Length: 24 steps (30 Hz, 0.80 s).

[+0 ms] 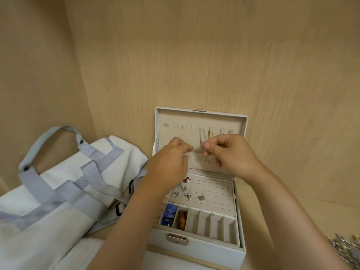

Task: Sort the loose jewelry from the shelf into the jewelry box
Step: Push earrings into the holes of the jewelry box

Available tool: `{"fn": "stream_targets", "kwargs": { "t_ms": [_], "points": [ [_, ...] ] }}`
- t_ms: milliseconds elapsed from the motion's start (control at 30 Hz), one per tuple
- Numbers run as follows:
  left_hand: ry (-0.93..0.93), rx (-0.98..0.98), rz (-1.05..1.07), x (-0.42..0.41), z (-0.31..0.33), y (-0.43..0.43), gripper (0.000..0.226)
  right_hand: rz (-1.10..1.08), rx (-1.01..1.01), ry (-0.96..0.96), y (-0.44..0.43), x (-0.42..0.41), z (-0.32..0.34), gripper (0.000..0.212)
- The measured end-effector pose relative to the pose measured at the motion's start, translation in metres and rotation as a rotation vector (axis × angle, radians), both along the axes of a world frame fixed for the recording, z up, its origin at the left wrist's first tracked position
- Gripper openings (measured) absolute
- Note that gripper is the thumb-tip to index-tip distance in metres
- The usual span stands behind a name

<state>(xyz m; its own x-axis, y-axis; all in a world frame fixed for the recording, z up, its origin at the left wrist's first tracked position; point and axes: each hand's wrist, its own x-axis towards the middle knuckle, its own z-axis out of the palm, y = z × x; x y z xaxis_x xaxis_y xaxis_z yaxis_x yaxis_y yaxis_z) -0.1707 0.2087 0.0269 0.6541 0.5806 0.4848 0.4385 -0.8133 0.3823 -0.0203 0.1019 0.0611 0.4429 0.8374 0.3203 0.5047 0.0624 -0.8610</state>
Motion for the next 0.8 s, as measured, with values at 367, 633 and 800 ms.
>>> {"fn": "stream_targets", "kwargs": {
  "t_ms": [367,633,800],
  "points": [
    [0.066,0.013,0.028,0.003,0.001,0.0,0.023,-0.084,0.015,-0.242,0.028,-0.002,0.009,0.017],
    [0.027,-0.007,0.023,0.001,0.001,0.003,0.022,-0.09,-0.222,-0.653,0.032,-0.001,-0.004,0.013],
    [0.044,0.038,0.032,0.003,0.001,0.004,0.025,-0.123,-0.248,-0.737,0.023,-0.007,-0.006,0.017]
  ]
}}
